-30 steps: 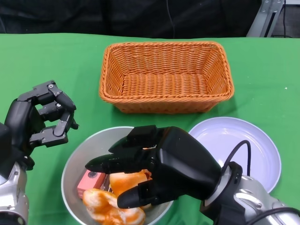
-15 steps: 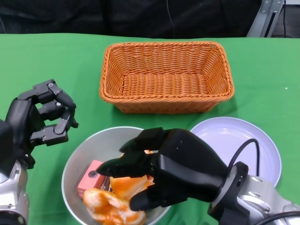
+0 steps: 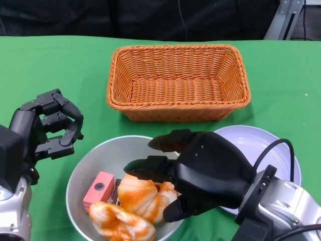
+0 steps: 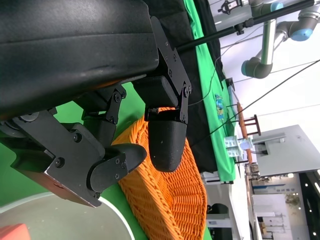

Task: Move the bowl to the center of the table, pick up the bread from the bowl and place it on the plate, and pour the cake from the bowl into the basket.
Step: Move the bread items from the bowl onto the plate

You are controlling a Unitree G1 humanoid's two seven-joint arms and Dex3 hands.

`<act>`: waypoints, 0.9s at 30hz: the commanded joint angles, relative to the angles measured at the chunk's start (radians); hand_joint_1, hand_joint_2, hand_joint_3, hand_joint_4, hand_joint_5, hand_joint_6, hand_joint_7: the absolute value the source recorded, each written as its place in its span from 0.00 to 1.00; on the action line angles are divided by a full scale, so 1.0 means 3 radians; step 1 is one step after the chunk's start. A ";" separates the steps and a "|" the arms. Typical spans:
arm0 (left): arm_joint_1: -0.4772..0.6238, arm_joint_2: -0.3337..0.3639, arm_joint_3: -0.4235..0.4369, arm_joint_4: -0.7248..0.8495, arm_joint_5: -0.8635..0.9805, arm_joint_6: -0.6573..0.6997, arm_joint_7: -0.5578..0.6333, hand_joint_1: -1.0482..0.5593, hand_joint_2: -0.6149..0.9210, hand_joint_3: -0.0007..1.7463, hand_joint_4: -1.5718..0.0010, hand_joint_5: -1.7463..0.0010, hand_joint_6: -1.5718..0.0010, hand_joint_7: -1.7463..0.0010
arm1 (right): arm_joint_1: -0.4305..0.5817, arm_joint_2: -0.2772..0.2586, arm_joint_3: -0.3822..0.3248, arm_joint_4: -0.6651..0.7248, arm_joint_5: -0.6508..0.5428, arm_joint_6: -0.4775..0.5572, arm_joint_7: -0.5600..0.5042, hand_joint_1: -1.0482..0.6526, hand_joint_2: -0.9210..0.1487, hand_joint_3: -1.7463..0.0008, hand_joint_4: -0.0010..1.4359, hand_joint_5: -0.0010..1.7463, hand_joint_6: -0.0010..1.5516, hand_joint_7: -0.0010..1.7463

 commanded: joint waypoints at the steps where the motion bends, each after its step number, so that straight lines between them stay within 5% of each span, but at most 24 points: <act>1: 0.0022 0.0053 0.0001 -0.0057 0.0001 -0.0012 0.0021 0.63 0.79 0.56 0.48 0.13 0.44 0.26 | -0.0010 -0.0041 0.0002 -0.0035 -0.0120 -0.0007 -0.0070 0.07 0.00 0.99 0.33 0.00 0.32 0.00; 15: 0.0067 0.0041 -0.0054 -0.0146 0.0110 0.0013 0.0159 0.62 0.73 0.60 0.54 0.10 0.47 0.21 | -0.0015 0.0081 0.0175 0.0165 -0.0303 0.0011 -0.0334 0.07 0.00 0.96 0.34 0.00 0.28 0.00; 27: 0.0137 0.0035 -0.0046 -0.0381 0.0037 0.0143 0.0187 0.63 0.77 0.59 0.52 0.13 0.46 0.24 | -0.0111 0.0185 0.0264 0.0556 -0.0335 0.0042 -0.0543 0.08 0.00 0.97 0.37 0.01 0.33 0.01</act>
